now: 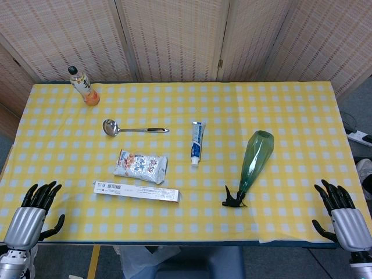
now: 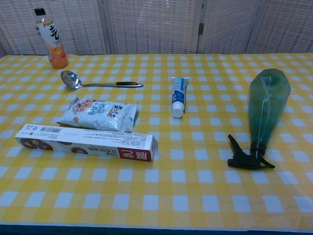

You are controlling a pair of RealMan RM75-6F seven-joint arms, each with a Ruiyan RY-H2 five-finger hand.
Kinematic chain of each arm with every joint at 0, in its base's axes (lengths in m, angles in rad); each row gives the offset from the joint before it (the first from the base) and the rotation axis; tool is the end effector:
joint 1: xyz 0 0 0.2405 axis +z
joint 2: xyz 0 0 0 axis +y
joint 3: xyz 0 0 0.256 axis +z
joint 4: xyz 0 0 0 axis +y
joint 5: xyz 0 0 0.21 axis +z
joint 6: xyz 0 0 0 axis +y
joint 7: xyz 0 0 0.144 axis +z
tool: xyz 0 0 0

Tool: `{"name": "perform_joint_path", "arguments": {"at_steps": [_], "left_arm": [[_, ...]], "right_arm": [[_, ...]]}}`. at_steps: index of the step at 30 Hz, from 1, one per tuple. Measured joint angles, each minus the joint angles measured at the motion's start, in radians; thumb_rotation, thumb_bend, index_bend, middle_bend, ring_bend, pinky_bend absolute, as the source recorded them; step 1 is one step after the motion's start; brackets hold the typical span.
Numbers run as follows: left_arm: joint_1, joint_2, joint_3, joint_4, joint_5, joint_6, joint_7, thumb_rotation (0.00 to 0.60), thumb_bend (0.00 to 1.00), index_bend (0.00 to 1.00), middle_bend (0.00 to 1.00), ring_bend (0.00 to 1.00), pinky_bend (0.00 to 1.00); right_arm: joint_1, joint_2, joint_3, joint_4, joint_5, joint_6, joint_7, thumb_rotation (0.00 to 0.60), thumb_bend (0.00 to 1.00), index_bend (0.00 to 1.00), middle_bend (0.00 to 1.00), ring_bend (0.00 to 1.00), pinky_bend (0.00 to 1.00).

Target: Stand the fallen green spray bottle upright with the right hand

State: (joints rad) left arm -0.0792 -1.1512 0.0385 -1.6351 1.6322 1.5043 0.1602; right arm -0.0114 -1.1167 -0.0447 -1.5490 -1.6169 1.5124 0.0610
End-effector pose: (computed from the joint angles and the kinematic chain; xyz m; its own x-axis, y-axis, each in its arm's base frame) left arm -0.2925 0.1585 0.1310 0.5004 0.0545 0.8641 0.8603 -0.1433 -0.4892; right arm -0.3284 -0.1300 0.1501 0.4019 -0.1101 0.9090 -0.9155 -0.0302 0.4011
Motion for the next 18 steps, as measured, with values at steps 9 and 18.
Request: {"name": "perform_joint_path", "arguments": {"at_steps": [9, 18], "left_arm": [[-0.004, -0.001, 0.000, -0.002, 0.007, -0.003, -0.005, 0.409, 0.50, 0.00, 0.08, 0.12, 0.05], [-0.016, -0.004, -0.007, 0.010, -0.002, -0.021, -0.024, 0.409, 0.50, 0.00, 0.08, 0.12, 0.04]], "right_arm": [[-0.003, -0.001, -0.008, 0.000, -0.015, 0.005, -0.011, 0.600, 0.34, 0.00, 0.00, 0.00, 0.00], [0.059, 0.011, 0.004, 0.035, -0.101, -0.010, -0.112, 0.600, 0.34, 0.00, 0.00, 0.05, 0.00]]}}
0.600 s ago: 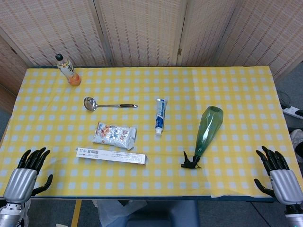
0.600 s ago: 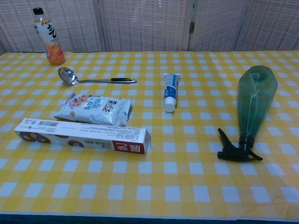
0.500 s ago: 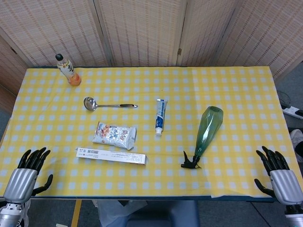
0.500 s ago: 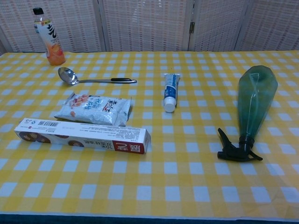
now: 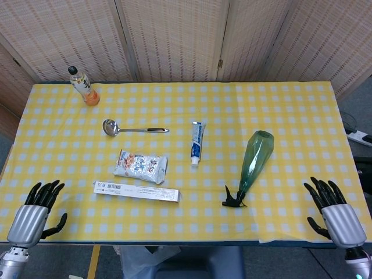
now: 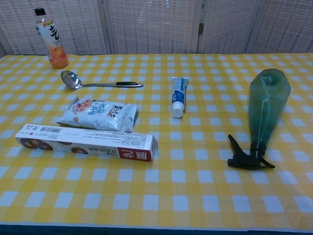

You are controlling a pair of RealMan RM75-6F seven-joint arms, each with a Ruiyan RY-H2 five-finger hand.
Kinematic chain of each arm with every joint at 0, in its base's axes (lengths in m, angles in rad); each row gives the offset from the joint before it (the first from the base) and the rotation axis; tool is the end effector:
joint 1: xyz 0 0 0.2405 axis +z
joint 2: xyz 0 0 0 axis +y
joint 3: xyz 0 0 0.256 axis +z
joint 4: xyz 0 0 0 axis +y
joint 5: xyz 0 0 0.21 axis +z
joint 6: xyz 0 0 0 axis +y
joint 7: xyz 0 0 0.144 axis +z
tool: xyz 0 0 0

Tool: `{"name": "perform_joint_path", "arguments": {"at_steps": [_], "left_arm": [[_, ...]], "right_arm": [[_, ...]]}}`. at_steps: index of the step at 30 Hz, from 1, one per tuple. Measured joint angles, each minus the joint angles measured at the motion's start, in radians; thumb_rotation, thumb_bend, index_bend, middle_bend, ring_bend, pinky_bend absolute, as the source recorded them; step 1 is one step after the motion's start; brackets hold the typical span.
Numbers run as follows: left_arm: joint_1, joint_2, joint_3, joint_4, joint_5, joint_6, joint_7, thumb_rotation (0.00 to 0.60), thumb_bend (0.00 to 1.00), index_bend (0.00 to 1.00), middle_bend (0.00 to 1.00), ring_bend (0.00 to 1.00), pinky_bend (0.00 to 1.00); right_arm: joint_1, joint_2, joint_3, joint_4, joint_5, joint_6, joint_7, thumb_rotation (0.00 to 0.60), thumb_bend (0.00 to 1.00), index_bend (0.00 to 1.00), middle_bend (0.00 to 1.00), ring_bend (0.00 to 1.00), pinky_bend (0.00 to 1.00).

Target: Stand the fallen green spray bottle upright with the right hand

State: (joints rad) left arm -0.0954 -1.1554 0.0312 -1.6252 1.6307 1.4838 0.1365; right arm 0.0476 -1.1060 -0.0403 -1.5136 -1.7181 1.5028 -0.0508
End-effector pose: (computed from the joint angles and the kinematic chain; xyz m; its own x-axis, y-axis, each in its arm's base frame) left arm -0.2922 0.1648 0.1286 0.4875 0.0626 0.8709 0.8665 -0.1569 -0.4738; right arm -0.3159 -0.1483 0.1493 0.5517 -0.0734 0.8308 -0.8251 -0.1937 0.5308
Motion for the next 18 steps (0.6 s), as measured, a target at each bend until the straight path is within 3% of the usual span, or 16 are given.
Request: {"name": "perform_joint_path", "arguments": {"at_steps": [10, 18], "left_arm": [[0.004, 0.000, 0.002, -0.007, 0.015, 0.017, 0.003, 0.411, 0.50, 0.00, 0.08, 0.12, 0.04], [0.005, 0.010, 0.002, -0.007, 0.018, 0.024, -0.028, 0.414, 0.50, 0.00, 0.08, 0.12, 0.04]], "right_arm": [[0.213, 0.049, 0.019, 0.006, -0.075, -0.282, -0.159, 0.600, 0.34, 0.00, 0.05, 0.06, 0.00], [0.364, -0.019, 0.016, 0.118, -0.187, -0.367, -0.173, 0.600, 0.34, 0.04, 0.10, 0.10, 0.00]]}}
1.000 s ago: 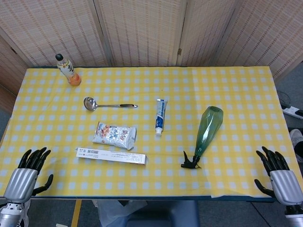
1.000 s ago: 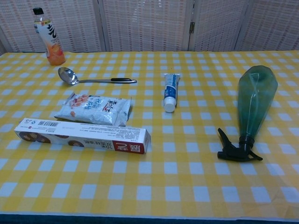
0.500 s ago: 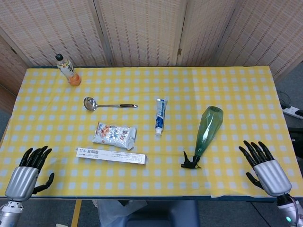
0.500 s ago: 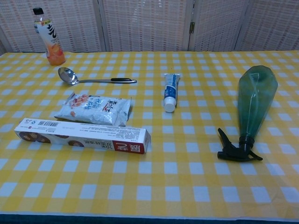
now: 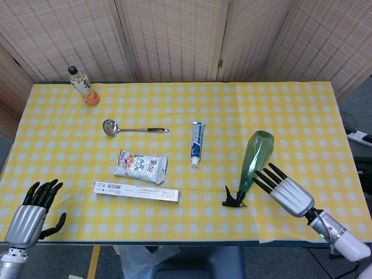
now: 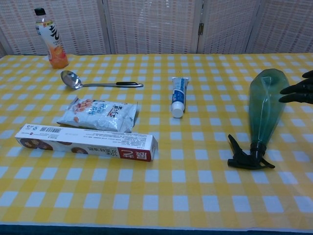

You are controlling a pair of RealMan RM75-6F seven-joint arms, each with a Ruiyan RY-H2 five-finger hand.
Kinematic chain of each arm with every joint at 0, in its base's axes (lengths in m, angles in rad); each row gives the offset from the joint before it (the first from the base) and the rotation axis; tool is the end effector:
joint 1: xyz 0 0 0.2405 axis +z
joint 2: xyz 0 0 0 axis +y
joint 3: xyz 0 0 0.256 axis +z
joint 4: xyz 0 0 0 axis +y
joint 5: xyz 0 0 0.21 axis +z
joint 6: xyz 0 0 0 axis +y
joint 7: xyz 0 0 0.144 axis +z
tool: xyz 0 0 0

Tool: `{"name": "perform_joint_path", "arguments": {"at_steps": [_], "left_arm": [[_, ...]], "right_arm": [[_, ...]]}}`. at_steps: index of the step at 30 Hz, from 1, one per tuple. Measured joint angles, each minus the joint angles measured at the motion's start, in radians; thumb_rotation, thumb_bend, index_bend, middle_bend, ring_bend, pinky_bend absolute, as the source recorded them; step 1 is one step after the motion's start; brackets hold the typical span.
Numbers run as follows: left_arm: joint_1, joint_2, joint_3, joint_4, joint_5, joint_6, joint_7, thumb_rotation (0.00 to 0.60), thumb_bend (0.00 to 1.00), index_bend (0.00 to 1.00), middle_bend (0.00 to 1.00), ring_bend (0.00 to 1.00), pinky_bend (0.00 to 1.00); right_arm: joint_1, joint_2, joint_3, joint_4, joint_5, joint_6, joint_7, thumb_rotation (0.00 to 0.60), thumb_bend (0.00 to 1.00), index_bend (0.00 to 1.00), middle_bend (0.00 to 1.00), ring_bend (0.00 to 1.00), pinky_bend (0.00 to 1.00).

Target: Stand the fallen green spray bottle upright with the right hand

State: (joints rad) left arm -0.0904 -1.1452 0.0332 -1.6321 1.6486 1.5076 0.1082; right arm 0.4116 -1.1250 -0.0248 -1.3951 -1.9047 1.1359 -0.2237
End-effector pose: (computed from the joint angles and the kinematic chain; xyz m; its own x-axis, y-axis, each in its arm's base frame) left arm -0.2892 0.1627 0.1333 0.4637 0.0456 0.8848 0.8770 -0.1654 -0.4511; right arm -0.2788 -0.2489 0.1032 0.8594 0.0092 0.5113 -0.3936 -0.6263 0.6729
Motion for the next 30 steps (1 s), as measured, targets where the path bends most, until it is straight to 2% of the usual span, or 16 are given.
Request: {"name": "perform_joint_path", "arguments": {"at_steps": [10, 21, 30], "left_arm": [[-0.001, 0.001, 0.000, 0.001, -0.002, -0.001, -0.002, 0.407, 0.50, 0.00, 0.08, 0.12, 0.04], [0.007, 0.005, -0.007, 0.008, -0.004, 0.020, -0.010, 0.408, 0.50, 0.00, 0.08, 0.12, 0.04], [0.013, 0.013, -0.009, 0.005, -0.007, 0.030, -0.021, 0.409, 0.50, 0.00, 0.08, 0.11, 0.04]], "right_arm": [[0.100, -0.107, -0.008, 0.096, 0.021, -0.129, -0.001, 0.600, 0.34, 0.07, 0.11, 0.12, 0.00], [0.180, -0.198, -0.008, 0.188, 0.020, -0.142, -0.019, 0.600, 0.34, 0.18, 0.19, 0.14, 0.00], [0.205, -0.235, -0.018, 0.224, 0.035, -0.152, -0.059, 0.600, 0.34, 0.21, 0.22, 0.16, 0.00]]}}
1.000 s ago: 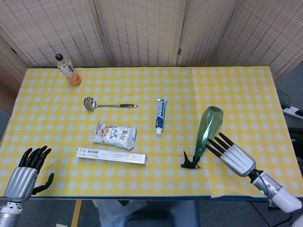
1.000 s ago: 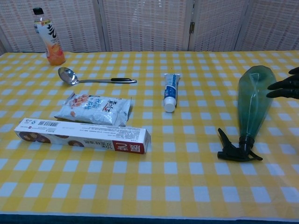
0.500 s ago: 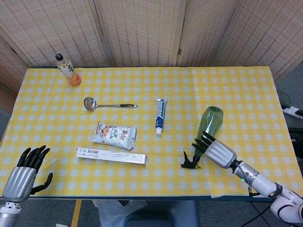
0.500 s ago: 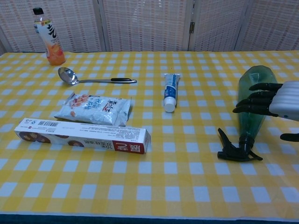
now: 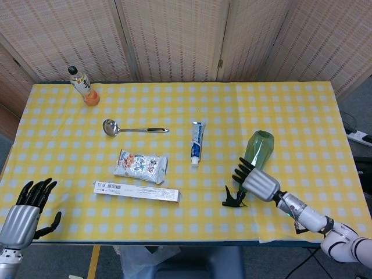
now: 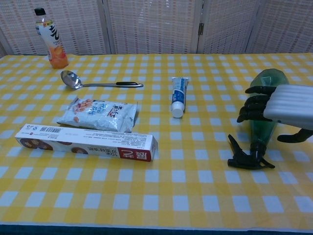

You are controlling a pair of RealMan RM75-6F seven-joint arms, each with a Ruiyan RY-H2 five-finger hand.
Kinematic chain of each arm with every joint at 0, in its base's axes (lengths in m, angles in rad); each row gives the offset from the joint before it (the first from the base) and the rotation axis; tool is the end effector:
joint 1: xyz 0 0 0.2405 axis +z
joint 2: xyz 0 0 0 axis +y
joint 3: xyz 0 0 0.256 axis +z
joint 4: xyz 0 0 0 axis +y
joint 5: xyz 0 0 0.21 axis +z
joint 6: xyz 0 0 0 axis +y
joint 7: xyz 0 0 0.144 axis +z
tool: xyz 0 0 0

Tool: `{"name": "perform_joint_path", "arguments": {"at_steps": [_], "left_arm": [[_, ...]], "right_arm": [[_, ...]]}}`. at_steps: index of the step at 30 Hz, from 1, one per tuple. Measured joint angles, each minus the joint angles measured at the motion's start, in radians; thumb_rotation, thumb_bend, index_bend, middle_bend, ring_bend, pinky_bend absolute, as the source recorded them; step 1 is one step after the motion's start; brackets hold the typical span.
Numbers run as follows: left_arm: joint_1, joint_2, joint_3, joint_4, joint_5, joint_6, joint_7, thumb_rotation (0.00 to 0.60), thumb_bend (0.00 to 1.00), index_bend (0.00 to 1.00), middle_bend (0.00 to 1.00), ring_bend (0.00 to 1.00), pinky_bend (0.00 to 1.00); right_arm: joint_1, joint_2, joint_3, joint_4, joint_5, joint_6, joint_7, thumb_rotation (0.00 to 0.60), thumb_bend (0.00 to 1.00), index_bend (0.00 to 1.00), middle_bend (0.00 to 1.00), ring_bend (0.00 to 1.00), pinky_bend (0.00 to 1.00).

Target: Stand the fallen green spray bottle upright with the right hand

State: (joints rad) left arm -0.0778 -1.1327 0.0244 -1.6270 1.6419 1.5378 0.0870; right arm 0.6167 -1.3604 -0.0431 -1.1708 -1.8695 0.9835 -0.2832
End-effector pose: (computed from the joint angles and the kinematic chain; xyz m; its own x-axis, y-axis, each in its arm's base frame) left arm -0.2922 0.1615 0.1429 0.4558 0.0156 0.8899 0.8819 -0.1433 -0.4492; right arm -0.2578 -0.3082 0.0317 0.9142 0.0960 0.3937 -0.2149 -0.7089 0.6718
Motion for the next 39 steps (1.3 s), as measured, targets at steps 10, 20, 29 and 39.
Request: {"name": "perform_joint_path", "arguments": {"at_steps": [10, 20, 29, 39], "left_arm": [[0.005, 0.003, -0.006, -0.014, -0.023, -0.005, 0.011, 0.440, 0.50, 0.00, 0.08, 0.11, 0.04], [0.005, 0.007, -0.010, -0.012, -0.028, -0.006, 0.002, 0.452, 0.50, 0.00, 0.08, 0.11, 0.04], [0.006, 0.008, -0.008, -0.013, -0.020, -0.003, 0.000, 0.453, 0.50, 0.00, 0.08, 0.11, 0.04], [0.003, 0.009, -0.007, -0.014, -0.017, -0.009, -0.007, 0.455, 0.50, 0.00, 0.08, 0.11, 0.04]], "right_arm": [[0.000, -0.043, -0.016, 0.068, 0.014, 0.041, -0.019, 0.600, 0.34, 0.39, 0.36, 0.26, 0.00], [0.001, -0.105, -0.031, 0.166, -0.002, 0.127, 0.005, 0.600, 0.34, 0.59, 0.49, 0.38, 0.04], [-0.001, -0.123, -0.038, 0.222, -0.030, 0.253, 0.051, 0.600, 0.34, 0.72, 0.60, 0.46, 0.11], [-0.024, -0.065, 0.036, 0.076, 0.044, 0.389, 0.155, 0.600, 0.34, 0.74, 0.61, 0.46, 0.13]]}}
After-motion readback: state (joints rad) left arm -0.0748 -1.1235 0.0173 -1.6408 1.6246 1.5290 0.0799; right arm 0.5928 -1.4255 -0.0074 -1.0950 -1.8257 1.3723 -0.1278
